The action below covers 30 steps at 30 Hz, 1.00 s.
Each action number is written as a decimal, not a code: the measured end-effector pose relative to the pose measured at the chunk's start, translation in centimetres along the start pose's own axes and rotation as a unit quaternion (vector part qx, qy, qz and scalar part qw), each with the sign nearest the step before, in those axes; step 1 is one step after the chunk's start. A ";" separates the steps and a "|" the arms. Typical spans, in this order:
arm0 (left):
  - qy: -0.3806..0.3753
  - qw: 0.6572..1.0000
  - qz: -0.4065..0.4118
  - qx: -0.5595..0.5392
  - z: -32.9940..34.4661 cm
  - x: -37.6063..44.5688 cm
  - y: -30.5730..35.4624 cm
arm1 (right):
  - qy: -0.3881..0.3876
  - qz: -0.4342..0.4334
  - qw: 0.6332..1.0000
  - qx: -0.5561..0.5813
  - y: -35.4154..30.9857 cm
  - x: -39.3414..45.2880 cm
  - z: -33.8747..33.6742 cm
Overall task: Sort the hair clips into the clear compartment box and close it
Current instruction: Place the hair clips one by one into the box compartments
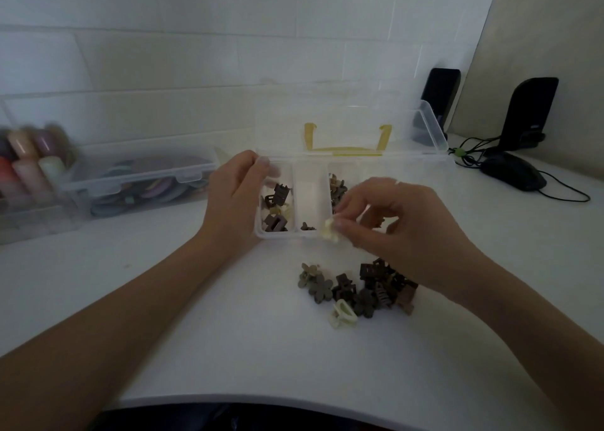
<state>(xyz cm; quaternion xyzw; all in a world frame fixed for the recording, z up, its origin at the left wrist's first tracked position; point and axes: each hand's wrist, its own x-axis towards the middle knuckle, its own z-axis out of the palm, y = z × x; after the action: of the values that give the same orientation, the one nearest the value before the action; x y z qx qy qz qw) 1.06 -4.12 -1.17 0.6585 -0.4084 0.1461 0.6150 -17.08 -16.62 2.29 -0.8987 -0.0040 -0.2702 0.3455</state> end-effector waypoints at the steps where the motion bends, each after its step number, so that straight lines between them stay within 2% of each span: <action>1: 0.000 1.000 0.006 0.006 0.0 0.0 -0.1 | 0.023 0.017 0.999 0.044 0.0 0.0 0.0; 6: 0.001 0.999 0.043 0.031 0.0 0.0 -0.2 | 0.045 0.069 0.981 0.175 0.2 0.1 0.2; 11: -0.004 0.999 0.045 0.022 -0.2 0.0 -0.3 | 0.079 0.056 0.977 0.193 0.4 0.5 0.3; 16: -0.009 0.998 0.049 0.030 -0.3 0.0 -0.2 | 0.179 0.058 0.976 0.112 1.1 0.7 -0.4; 21: -0.019 0.996 0.049 0.066 -0.7 0.3 -0.2 | 0.231 0.060 0.969 0.067 2.1 0.9 -1.2; 25: -0.019 0.997 0.053 0.060 -0.8 0.2 -0.2 | 0.206 -0.044 0.978 0.009 1.7 0.7 -0.4; 28: -0.020 0.997 0.053 0.046 -0.6 0.1 -0.3 | 0.164 -0.125 0.966 -0.153 2.5 0.8 0.9; 30: -0.022 0.997 0.052 0.043 -0.5 0.1 -0.4 | 0.150 -0.149 0.951 -0.228 3.2 1.1 1.5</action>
<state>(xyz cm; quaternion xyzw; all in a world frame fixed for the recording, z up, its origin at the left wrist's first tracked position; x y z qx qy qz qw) 1.54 -3.70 -1.24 0.6656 -0.4484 0.1807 0.5686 -14.79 -18.34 -0.11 -0.8920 -0.0243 -0.4435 0.0839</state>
